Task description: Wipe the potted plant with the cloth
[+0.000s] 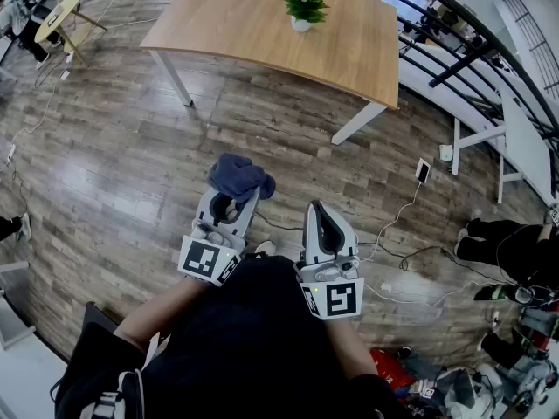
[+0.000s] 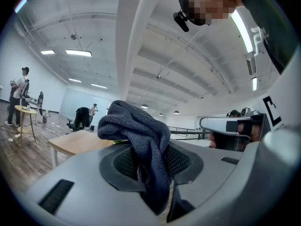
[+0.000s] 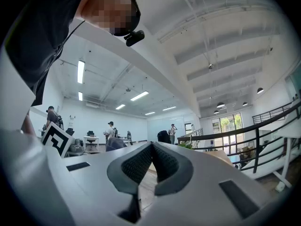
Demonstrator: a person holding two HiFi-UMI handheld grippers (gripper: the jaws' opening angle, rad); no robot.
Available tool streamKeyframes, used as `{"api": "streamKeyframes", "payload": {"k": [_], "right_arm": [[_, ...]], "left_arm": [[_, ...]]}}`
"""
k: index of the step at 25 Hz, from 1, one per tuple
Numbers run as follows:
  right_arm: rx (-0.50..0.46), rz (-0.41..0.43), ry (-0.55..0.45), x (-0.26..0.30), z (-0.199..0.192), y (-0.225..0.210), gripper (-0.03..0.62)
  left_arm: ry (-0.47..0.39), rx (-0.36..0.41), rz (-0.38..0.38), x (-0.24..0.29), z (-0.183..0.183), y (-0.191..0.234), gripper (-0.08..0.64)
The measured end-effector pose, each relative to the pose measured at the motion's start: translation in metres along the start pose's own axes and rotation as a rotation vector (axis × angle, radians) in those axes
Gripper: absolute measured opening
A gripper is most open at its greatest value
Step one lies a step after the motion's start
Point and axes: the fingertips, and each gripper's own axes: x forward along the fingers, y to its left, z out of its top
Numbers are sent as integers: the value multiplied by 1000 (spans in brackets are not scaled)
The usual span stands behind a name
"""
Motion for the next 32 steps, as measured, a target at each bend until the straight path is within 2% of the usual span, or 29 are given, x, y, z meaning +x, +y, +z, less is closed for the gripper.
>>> {"api": "streamKeyframes", "payload": {"k": [3, 7, 13, 18, 22, 26, 32], "right_arm": [[-81, -16, 27, -6, -11, -7, 17], [10, -26, 63, -20, -31, -17, 17], [86, -115, 86, -40, -41, -43, 17], [75, -125, 13, -44, -28, -61, 18], [72, -161, -23, -42, -22, -76, 18], [61, -173, -19, -24, -25, -92, 18], [84, -198, 27, 42, -46, -129, 18]], "left_arm": [[9, 1, -24, 4, -9, -16, 144], [34, 29, -17, 6, -18, -28, 144], [86, 23, 29, 5, -21, -25, 144], [88, 56, -47, 28, -20, -39, 144], [96, 18, -65, 42, -27, -42, 144], [132, -5, -126, 65, -43, -44, 144], [133, -21, -154, 128, -50, -3, 144]]}}
